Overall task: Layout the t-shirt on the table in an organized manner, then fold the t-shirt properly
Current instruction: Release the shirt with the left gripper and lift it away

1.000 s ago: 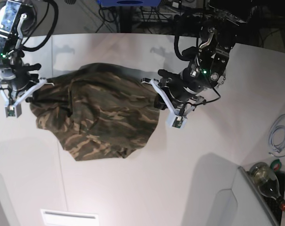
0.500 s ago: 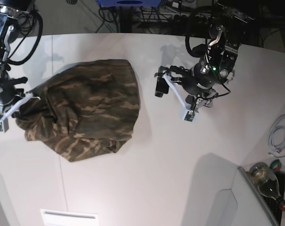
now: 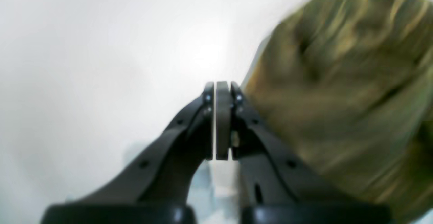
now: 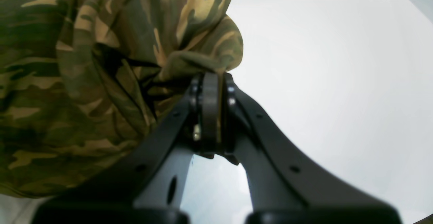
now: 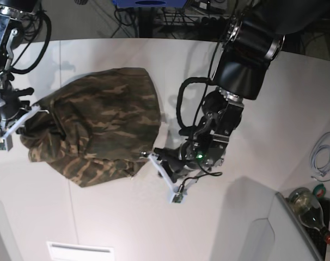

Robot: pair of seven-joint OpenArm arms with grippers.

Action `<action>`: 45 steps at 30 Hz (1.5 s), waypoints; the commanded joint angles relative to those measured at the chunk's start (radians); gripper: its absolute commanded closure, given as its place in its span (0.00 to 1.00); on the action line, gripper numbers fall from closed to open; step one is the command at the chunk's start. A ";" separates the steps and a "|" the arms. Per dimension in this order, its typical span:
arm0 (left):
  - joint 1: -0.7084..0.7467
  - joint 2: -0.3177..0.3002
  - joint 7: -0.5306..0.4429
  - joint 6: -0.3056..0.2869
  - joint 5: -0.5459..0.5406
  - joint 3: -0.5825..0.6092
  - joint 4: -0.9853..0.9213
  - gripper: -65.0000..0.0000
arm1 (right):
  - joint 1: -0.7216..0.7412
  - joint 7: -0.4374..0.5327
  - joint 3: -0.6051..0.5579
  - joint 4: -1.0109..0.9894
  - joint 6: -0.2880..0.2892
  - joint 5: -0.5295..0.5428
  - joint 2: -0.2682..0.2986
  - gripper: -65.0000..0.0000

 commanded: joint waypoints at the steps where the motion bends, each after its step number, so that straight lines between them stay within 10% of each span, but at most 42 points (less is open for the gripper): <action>1: -0.026 0.022 -0.037 -0.007 -0.005 0.001 0.014 1.00 | 0.009 0.024 0.004 0.018 -0.009 0.011 0.009 0.99; 18: -0.120 0.107 -0.261 0.002 -0.003 0.436 -0.496 1.00 | 0.039 0.024 0.003 -0.073 -0.009 0.009 0.044 0.99; 30: 0.135 -0.187 -0.071 0.377 -0.012 0.396 0.101 1.00 | 0.329 0.032 -0.027 -0.446 -0.003 0.009 0.123 0.99; 45: 0.278 -0.243 0.142 0.426 -0.005 0.026 0.519 1.00 | 0.592 0.196 -0.347 -0.777 -0.074 0.009 0.138 0.89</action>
